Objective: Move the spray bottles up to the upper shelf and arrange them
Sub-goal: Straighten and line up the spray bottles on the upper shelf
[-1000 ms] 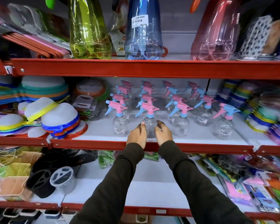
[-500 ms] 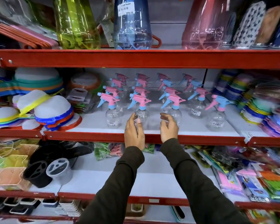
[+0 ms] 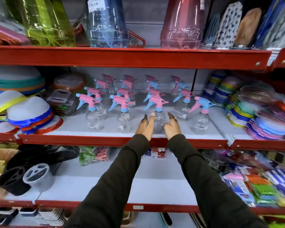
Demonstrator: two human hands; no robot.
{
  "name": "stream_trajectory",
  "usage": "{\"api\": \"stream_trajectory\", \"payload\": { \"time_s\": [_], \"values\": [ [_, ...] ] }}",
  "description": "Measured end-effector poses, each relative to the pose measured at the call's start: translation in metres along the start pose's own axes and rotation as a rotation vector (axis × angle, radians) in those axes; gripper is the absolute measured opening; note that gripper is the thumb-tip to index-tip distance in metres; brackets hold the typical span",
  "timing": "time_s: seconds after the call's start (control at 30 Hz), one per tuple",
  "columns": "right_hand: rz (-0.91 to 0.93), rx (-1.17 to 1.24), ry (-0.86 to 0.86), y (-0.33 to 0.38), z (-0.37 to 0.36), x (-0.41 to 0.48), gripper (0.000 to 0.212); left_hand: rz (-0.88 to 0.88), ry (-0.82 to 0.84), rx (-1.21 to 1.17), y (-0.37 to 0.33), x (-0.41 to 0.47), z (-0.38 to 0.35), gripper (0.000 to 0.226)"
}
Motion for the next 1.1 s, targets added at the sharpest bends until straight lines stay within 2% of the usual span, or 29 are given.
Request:
{"api": "stream_trajectory", "payload": {
  "time_s": [0.03,0.07,0.23,0.3,0.43,0.5,0.7,0.97,1.1],
  "values": [
    [-0.021,0.003,0.039,0.0,0.001,0.001,0.062,0.015,0.017,-0.011,-0.001,0.003,-0.002,0.116],
    [-0.031,0.004,0.06,0.0,0.001,0.001,0.061,0.014,0.032,-0.013,-0.003,0.005,-0.005,0.115],
    [0.037,0.016,0.038,-0.001,0.004,-0.004,0.054,-0.047,-0.004,-0.014,-0.005,-0.003,-0.006,0.087],
    [0.068,0.032,0.025,-0.002,0.004,-0.008,0.051,-0.046,-0.023,-0.02,-0.001,-0.005,-0.006,0.093],
    [0.106,0.011,-0.003,-0.006,0.005,-0.011,0.044,-0.028,-0.046,0.005,0.004,-0.008,-0.007,0.118],
    [0.109,-0.01,0.0,-0.007,0.005,-0.011,0.043,-0.018,-0.053,0.033,0.005,-0.009,-0.007,0.122],
    [0.108,-0.085,0.025,-0.009,0.004,-0.01,0.045,-0.04,-0.042,0.1,0.006,-0.008,-0.008,0.086],
    [0.112,-0.11,0.012,-0.009,0.0,-0.015,0.05,-0.047,-0.005,0.149,0.007,-0.005,-0.006,0.08],
    [0.082,-0.137,0.085,-0.007,0.002,-0.014,0.057,-0.05,-0.031,0.172,0.007,-0.006,-0.007,0.076]
  ]
}}
Point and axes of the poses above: each hand's wrist, its own x-axis towards the middle knuckle, its own z-axis out of the back of the hand, y = z × x, the point moved 2 cm from there along x, towards the middle knuckle, and after that the axes turned 15 degrees about x, right-handed, at the moved point
